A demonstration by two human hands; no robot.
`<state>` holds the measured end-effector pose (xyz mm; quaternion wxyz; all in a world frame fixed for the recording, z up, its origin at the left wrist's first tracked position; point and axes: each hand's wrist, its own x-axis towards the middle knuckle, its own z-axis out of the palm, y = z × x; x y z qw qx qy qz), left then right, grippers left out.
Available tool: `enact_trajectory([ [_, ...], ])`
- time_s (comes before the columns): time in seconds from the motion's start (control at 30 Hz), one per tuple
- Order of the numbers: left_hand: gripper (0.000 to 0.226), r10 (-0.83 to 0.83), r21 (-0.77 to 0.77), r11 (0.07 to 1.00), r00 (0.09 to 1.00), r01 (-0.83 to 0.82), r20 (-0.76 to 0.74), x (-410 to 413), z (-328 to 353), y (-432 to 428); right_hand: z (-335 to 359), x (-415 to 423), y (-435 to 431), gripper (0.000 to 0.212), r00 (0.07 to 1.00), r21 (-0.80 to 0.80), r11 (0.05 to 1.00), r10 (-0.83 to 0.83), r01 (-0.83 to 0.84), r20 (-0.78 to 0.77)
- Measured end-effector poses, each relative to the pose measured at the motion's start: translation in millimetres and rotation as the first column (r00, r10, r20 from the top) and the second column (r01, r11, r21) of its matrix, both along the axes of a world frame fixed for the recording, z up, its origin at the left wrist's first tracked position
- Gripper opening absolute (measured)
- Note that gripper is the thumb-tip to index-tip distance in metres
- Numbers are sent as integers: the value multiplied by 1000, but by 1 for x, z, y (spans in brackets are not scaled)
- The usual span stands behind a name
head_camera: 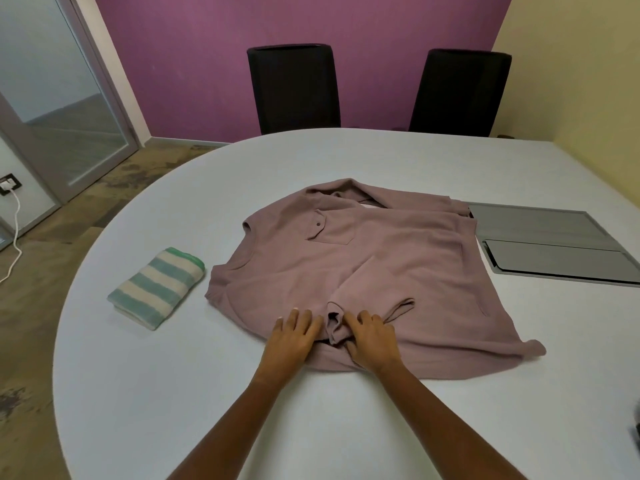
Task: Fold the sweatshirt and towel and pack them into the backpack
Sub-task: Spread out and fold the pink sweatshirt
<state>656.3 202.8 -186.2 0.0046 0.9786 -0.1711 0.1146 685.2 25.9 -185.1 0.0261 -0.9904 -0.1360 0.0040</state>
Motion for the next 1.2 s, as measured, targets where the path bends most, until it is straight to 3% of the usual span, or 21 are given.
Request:
enact_trajectory([
  [0.1, 33, -33, 21, 999, 998, 32, 58, -12, -10, 14, 8, 1, 2, 39, 992, 8, 999, 35, -36, 118],
  [0.17, 39, 72, 32, 997, 994, -69, -82, -20, -13, 22, 16, -2, 2, 20, 980, 71, 996, 43, -58, 197],
  [0.23, 63, 177, 7, 983, 936, -183, -303, -23, -16, 28, 35, -1, 1, 21, 977, 356, 929, -160, 101, 140],
  [0.3, 74, 234, -13, 967, 910, -254, -343, -25, -20, 35, 56, 5, -7, 22, 942, 615, 738, -334, 276, -21],
  [0.4, 76, 265, -22, 958, 915, -285, -306, -27, -17, 46, 94, 18, -34, 13, 847, 873, 352, -519, 337, -117],
  [0.5, 66, 331, -60, 929, 891, -366, -309, -33, -13, 59, 120, 36, -80, 19, 753, 938, -121, -567, 325, -334],
  [0.53, 59, 358, -88, 910, 876, -404, -323, -36, -14, 63, 123, 40, -97, 26, 731, 923, -227, -564, 309, -384],
  [0.6, 50, 415, -136, 861, 830, -491, -372, -41, -12, 70, 123, 40, -126, 33, 702, 887, -338, -546, 316, -458],
  [0.8, 53, 561, -233, 663, 678, -712, -476, -49, -7, 78, 83, -3, -162, 18, 613, 792, -367, -502, 488, -610],
  [0.87, 52, 574, -202, 665, 665, -719, -478, -53, -10, 80, 60, -22, -165, 12, 545, 731, -405, -489, 550, -681],
  [0.97, 49, 548, -128, 778, 764, -615, -340, -58, -20, 85, 28, -51, -167, 8, 436, 658, -401, -517, 637, -737],
  [1.03, 54, 526, -70, 821, 798, -567, -294, -59, -28, 90, 13, -67, -168, 17, 433, 660, -247, -587, 709, -684],
  [1.13, 38, 456, -20, 882, 864, -471, -213, -61, -29, 89, 1, -89, -168, 28, 499, 637, 93, -710, 766, -497],
  [1.2, 40, 412, 19, 908, 885, -418, -216, -64, -26, 85, -2, -102, -168, 31, 481, 575, 159, -742, 803, -467],
])
